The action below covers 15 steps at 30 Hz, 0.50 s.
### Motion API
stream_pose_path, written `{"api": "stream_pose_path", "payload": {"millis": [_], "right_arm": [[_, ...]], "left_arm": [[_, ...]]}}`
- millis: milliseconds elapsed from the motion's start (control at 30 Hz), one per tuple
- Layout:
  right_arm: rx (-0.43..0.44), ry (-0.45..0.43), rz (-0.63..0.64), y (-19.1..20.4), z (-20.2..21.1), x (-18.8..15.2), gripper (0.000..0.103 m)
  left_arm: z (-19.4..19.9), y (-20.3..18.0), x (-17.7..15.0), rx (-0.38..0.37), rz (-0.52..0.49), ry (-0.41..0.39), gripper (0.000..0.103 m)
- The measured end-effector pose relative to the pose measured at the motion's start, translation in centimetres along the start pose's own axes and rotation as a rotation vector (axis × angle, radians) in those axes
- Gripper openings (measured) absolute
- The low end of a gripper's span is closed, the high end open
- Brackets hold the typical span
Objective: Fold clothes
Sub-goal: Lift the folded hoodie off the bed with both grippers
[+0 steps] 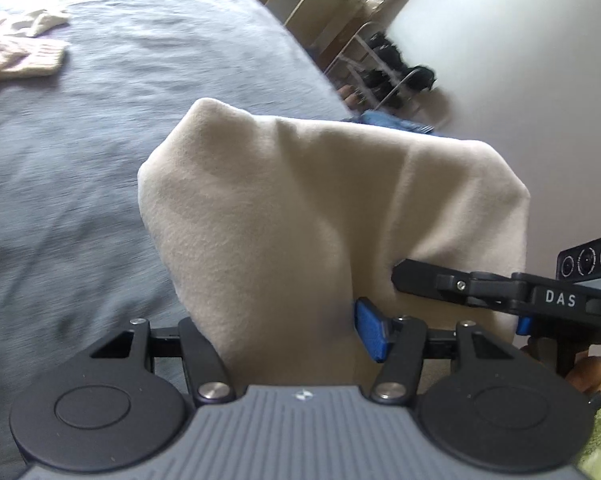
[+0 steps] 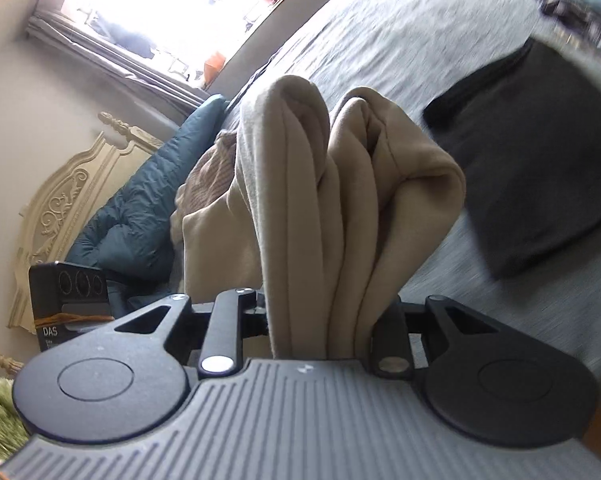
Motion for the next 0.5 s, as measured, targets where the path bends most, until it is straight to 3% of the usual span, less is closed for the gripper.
{"api": "stream_pose_path", "payload": {"millis": [133, 267, 400, 500], "right_arm": [[-0.053, -0.024, 0.049, -1.1, 1.1, 2.6, 0.026], [-0.147, -0.032, 0.072, -1.4, 1.1, 4.4, 0.026], [-0.242, -0.020, 0.051, -1.8, 1.0, 6.6, 0.026], [-0.263, -0.016, 0.027, -2.5, 0.6, 8.4, 0.026]], "left_arm": [[-3.1, -0.7, 1.4, -0.079, 0.044, -0.042, 0.058], [-5.9, -1.1, 2.4, -0.166, 0.048, -0.036, 0.058], [-7.6, -1.4, 4.1, -0.255, 0.056, -0.035, 0.058], [-8.6, -1.0, 5.2, -0.295, 0.070, -0.058, 0.059]]}}
Point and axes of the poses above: each gripper's, at about its wrist camera, not at the fingertips, and z roughly against the way its jaws point, y to its left, x to its top, the point moved 3 cm from there along -z, roughly the way its jaws point, and after that the axes turned 3 degrees about -y, right-handed, at the moved point
